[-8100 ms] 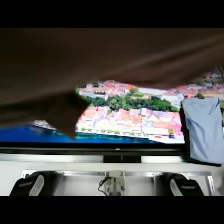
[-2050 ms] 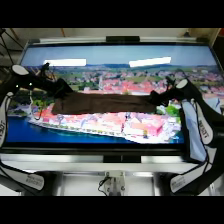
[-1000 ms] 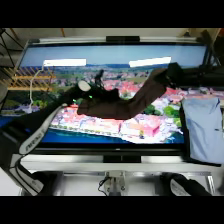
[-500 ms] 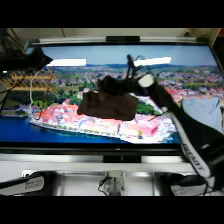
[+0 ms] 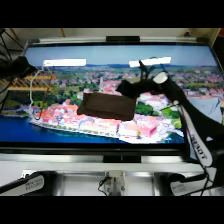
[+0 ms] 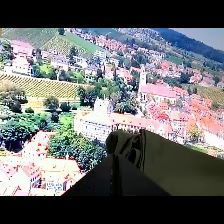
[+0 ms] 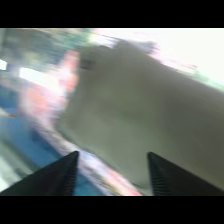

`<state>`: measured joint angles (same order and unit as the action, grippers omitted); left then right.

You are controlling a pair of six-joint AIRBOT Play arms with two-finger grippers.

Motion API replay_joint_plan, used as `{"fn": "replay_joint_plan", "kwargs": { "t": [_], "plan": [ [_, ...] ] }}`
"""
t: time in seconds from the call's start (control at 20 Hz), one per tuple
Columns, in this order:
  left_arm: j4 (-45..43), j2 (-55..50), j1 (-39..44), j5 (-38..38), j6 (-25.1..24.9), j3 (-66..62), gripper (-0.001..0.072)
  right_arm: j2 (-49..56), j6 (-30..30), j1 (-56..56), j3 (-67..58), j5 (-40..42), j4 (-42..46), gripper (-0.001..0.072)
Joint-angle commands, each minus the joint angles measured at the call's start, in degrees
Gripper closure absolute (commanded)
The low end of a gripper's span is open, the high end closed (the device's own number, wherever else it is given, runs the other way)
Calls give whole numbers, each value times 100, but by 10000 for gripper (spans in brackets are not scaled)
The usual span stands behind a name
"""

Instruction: Fold the shirts.

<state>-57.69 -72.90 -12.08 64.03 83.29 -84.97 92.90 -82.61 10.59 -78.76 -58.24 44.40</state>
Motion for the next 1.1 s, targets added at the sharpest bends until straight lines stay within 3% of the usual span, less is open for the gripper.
{"fn": "replay_joint_plan", "kwargs": {
  "t": [0.0,0.3,0.4,0.45,0.5,0.55,0.65,0.8,1.05],
  "plan": [
    [-96,13,109,50,-127,114,675,15,-1036,-837,96,-1360,2175,41],
    [-81,17,503,-31,-160,114,675,988,-114,-437,162,-514,302,41],
    [-81,17,614,-31,-160,111,674,1224,-216,-232,162,-61,190,46],
    [-81,17,658,-31,-173,111,675,1268,-136,-177,162,74,66,174],
    [-79,17,695,-31,-208,111,675,1274,219,-146,153,116,-225,497],
    [-79,17,721,-31,-225,111,675,1266,719,-162,76,13,-640,639],
    [-50,17,765,-31,-223,111,675,1156,1279,-323,-258,-417,-1285,643],
    [70,20,780,-31,-225,109,675,494,1259,-826,-975,-1058,-1305,644],
    [74,44,782,133,-227,111,675,-1196,-334,-2500,-1967,-1674,13,644]
  ]
}}
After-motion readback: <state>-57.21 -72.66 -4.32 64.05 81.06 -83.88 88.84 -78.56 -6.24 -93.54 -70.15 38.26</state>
